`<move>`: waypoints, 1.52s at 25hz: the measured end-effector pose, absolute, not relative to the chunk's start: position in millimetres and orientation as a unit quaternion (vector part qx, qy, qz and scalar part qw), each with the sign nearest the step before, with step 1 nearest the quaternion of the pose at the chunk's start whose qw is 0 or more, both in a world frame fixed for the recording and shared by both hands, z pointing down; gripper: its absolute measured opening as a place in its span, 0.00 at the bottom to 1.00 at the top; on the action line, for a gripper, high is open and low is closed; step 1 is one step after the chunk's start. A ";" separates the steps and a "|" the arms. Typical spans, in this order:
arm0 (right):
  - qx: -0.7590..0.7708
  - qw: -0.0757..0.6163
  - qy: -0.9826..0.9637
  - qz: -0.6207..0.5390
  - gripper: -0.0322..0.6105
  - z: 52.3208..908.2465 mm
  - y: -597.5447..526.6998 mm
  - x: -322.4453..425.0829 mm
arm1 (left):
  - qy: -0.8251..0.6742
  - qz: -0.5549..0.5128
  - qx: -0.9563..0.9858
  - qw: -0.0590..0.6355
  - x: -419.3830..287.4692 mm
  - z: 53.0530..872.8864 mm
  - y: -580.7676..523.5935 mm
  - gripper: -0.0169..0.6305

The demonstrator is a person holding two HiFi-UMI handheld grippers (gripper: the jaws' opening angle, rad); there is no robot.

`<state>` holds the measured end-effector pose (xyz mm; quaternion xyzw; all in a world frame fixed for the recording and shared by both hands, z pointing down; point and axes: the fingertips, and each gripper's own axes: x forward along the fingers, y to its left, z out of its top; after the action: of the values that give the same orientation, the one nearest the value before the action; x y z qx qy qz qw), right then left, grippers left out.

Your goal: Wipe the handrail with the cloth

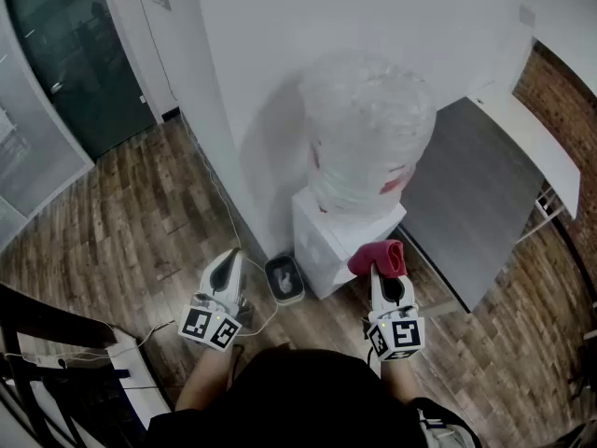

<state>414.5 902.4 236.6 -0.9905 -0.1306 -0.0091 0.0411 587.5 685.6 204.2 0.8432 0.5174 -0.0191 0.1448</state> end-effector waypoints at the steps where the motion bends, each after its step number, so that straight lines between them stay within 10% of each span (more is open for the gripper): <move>1: -0.991 0.042 -0.128 -0.008 0.11 236.1 901.2 415.4 | 0.517 -0.017 0.844 0.144 586.3 205.3 684.2 0.03; 38: -0.998 0.050 0.028 0.010 0.11 227.5 846.7 484.5 | 0.380 -0.039 0.918 0.110 579.7 203.7 584.2 0.03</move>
<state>484.5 846.7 227.5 -0.9983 0.0277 0.0096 0.0498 579.7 584.2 203.7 0.9176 0.3798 -0.0393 0.1101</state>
